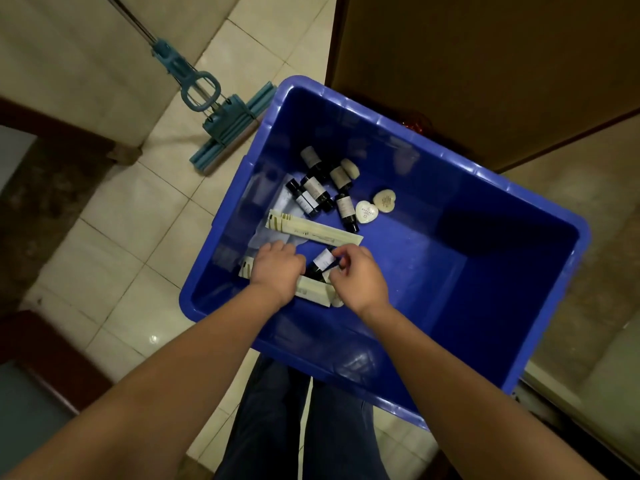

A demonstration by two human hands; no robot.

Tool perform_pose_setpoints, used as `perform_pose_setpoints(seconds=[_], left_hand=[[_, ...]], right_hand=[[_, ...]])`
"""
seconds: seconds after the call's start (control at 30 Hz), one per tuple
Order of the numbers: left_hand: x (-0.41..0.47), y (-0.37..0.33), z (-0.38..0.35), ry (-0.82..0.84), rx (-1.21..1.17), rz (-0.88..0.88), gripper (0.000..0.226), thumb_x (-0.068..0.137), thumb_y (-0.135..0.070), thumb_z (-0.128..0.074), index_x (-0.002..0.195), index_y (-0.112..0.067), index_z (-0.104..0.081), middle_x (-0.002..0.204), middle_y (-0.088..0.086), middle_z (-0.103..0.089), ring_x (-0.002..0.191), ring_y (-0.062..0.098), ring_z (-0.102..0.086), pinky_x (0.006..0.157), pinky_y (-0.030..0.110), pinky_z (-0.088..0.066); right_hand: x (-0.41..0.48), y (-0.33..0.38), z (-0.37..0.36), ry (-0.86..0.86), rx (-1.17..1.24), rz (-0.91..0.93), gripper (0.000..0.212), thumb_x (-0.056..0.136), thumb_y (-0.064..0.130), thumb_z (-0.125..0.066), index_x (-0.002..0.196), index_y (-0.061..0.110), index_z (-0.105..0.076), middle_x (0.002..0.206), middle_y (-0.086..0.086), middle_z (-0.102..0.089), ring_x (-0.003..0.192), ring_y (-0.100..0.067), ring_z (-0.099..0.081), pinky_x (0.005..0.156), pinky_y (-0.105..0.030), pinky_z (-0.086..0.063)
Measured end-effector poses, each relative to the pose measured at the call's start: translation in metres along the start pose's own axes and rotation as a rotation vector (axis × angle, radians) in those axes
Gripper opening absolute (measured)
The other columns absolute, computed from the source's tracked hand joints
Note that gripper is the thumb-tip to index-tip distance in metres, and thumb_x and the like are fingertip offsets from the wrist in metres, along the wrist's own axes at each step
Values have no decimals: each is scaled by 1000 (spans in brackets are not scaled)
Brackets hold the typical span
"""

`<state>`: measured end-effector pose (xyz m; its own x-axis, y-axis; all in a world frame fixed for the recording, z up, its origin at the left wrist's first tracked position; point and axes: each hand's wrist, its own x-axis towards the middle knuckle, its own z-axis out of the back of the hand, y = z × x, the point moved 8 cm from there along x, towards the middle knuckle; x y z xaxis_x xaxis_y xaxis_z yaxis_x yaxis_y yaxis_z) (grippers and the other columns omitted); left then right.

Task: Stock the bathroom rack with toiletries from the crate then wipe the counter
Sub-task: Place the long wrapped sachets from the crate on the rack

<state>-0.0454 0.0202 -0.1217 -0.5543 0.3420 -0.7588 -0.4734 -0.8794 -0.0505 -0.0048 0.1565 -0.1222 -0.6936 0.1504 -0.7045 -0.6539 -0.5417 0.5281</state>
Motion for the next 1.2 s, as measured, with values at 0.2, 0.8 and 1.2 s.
perform_pose_setpoints(seconds=[0.2, 0.8, 1.2], left_hand=[[2, 0, -1, 20, 78, -10, 27, 90, -27, -59, 116, -30, -64, 122, 2, -53, 118, 24, -46, 99, 34, -33], [1, 2, -3, 49, -115, -7, 12, 90, -20, -58, 96, -30, -60, 94, -4, -64, 98, 20, -57, 92, 31, -35], [-36, -23, 61, -62, -146, 9, 26, 93, -14, -51, 117, -20, -51, 119, 4, -58, 101, 26, -58, 73, 32, -33]], right_hand=[[21, 26, 8, -87, -13, 102, 31, 88, 14, -57, 118, 24, -57, 123, 10, -49, 76, -5, -52, 53, -20, -39], [52, 29, 10, -30, -306, 32, 23, 93, 11, -47, 98, 17, -68, 86, -5, -65, 77, -25, -58, 52, -29, -39], [-7, 32, 77, 16, -17, -102, 34, 93, 7, -30, 122, 17, -44, 85, -9, -69, 57, -18, -67, 69, -41, -58]])
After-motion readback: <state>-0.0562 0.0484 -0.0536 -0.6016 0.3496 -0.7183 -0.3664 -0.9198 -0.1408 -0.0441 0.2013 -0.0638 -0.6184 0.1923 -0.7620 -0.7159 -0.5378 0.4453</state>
